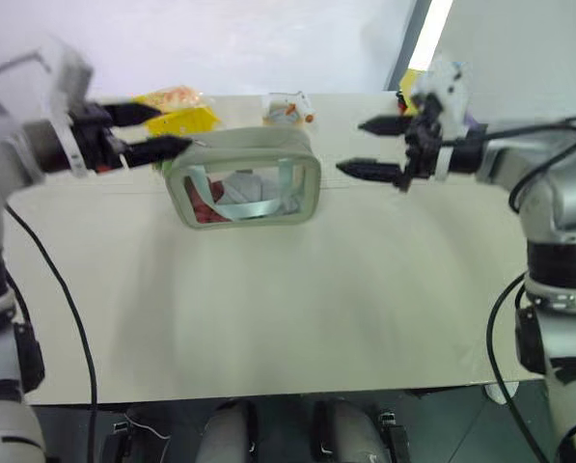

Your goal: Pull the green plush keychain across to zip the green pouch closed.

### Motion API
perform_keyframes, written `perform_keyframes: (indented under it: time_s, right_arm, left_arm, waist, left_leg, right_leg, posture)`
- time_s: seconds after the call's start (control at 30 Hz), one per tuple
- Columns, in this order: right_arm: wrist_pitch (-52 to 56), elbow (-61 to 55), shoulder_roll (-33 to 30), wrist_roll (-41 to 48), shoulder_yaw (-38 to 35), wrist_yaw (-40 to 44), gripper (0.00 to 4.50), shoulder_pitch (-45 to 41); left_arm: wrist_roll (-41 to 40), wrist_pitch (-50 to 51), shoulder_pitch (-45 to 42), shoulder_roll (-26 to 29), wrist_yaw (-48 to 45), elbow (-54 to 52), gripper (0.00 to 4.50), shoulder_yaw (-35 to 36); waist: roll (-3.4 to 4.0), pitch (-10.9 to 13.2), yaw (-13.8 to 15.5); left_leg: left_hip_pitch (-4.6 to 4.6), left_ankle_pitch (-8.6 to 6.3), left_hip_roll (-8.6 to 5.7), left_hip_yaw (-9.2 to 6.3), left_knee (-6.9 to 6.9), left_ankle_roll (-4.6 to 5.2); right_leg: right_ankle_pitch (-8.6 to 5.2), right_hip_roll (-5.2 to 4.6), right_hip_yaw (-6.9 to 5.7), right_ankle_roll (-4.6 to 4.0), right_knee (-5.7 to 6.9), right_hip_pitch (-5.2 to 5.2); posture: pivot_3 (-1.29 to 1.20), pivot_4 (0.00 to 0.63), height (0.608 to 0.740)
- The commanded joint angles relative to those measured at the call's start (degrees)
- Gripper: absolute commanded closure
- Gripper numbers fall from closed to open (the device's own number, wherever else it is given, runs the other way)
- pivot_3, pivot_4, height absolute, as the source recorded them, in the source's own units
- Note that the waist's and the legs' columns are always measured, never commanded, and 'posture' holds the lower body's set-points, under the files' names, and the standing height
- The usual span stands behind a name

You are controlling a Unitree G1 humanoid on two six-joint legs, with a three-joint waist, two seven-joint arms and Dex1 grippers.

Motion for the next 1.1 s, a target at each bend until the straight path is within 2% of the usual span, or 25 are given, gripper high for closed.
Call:
perform_keyframes:
  time_s: [0.03, 0.27, 0.33, 0.47, 0.73, 0.87, 0.97, 1.1]
  right_arm:
    - [-4.02, 5.15, -0.53, -1.14, 0.95, 2.69, 0.0, -2.58]
    - [-6.87, 8.11, 0.31, -1.96, 1.95, 3.58, 0.0, -4.3]
    - [-7.09, 8.38, 0.32, -2.24, 2.05, 3.55, 0.0, -4.25]
    - [-8.06, 9.6, -0.23, -3.27, 2.04, 3.5, 0.0, -3.5]
    - [-10.01, 10.49, -0.52, -5.39, 3.04, 3.75, 0.0, -2.69]
    - [-16.3, 12.77, 5.92, -9.47, 7.44, 0.91, 0.0, -6.11]
    - [-21.59, 17.18, 11.0, -11.82, 10.39, 1.75, 0.0, -8.75]
    - [-28.55, 27.46, 18.34, -15.18, 13.29, 1.61, 0.0, -14.4]
  left_arm:
    - [1.42, -3.86, -0.46, 1.06, -3.42, 3.72, 0.1, -1.73]
    - [3.75, -8.78, 2.13, -0.78, -3.29, 6.22, 0.1, -3.2]
    - [4.14, -9.74, 2.81, -1.32, -3.04, 6.25, 0.1, -3.23]
    - [5.04, -11.7, 5.36, -2.16, -2.64, 4.24, 0.1, -3.82]
    - [6.16, -12.78, 2.93, -3.02, -3.22, 7.14, 0.1, -4.53]
    - [5.45, -9.11, 3.91, 0.44, -0.77, 7.64, 0.1, 0.49]
    - [1.22, -3.9, 9.27, 2.3, -0.01, 2.43, 0.1, 6.23]
    - [-1.18, -1.06, 16.75, 2.55, 0.83, -6.89, 0.1, 7.64]
  waist:
    - [-0.01, 0.01, -0.01]
    - [-0.03, 0.05, -0.18]
    - [-0.03, 0.05, -0.16]
    - [-0.03, 0.05, -0.21]
    - [-0.04, 0.05, -0.14]
    - [-0.04, 0.05, -0.82]
    - [-0.03, 0.05, -2.34]
    - [-0.03, 0.06, -1.92]
  left_leg:
    - [-0.01, 0.0, 0.0, 0.01, 0.0, 0.0]
    - [-0.36, 0.12, 0.02, 0.15, 0.11, -0.2]
    - [-0.61, 0.39, 0.0, 0.15, 0.13, -0.66]
    - [-0.8, 0.42, -0.01, 0.15, 0.14, -0.71]
    - [-0.82, 0.44, -0.03, 0.16, 0.18, -0.73]
    - [-0.8, 0.44, 0.01, 0.17, 0.19, -0.74]
    - [-0.78, 0.47, 0.07, 0.17, 0.16, -0.79]
    - [-0.8, 0.5, 0.22, 0.17, 0.13, -0.84]
  right_leg:
    - [0.0, -0.05, 0.0, 0.01, 0.0, 0.0]
    - [0.1, -0.08, 0.07, 0.19, 0.16, -0.42]
    - [0.1, -0.07, 0.07, 0.19, 0.26, -0.72]
    - [0.11, -0.06, 0.06, 0.19, 0.27, -0.91]
    - [0.13, -0.05, 0.05, 0.22, 0.29, -0.91]
    - [0.14, 0.0, 0.06, 0.22, 0.34, -0.94]
    - [0.15, 0.03, 0.11, 0.21, 0.53, -1.04]
    - [0.14, 0.0, 0.13, 0.21, 0.81, -1.11]
  posture:
    - [0.0, 0.15, 0.739]
    - [0.0, 0.15, 0.739]
    - [0.0, 0.15, 0.739]
    - [0.0, 0.15, 0.739]
    - [0.0, 0.15, 0.739]
    - [0.0, 0.15, 0.739]
    - [0.0, 0.15, 0.739]
    - [0.0, 0.15, 0.739]
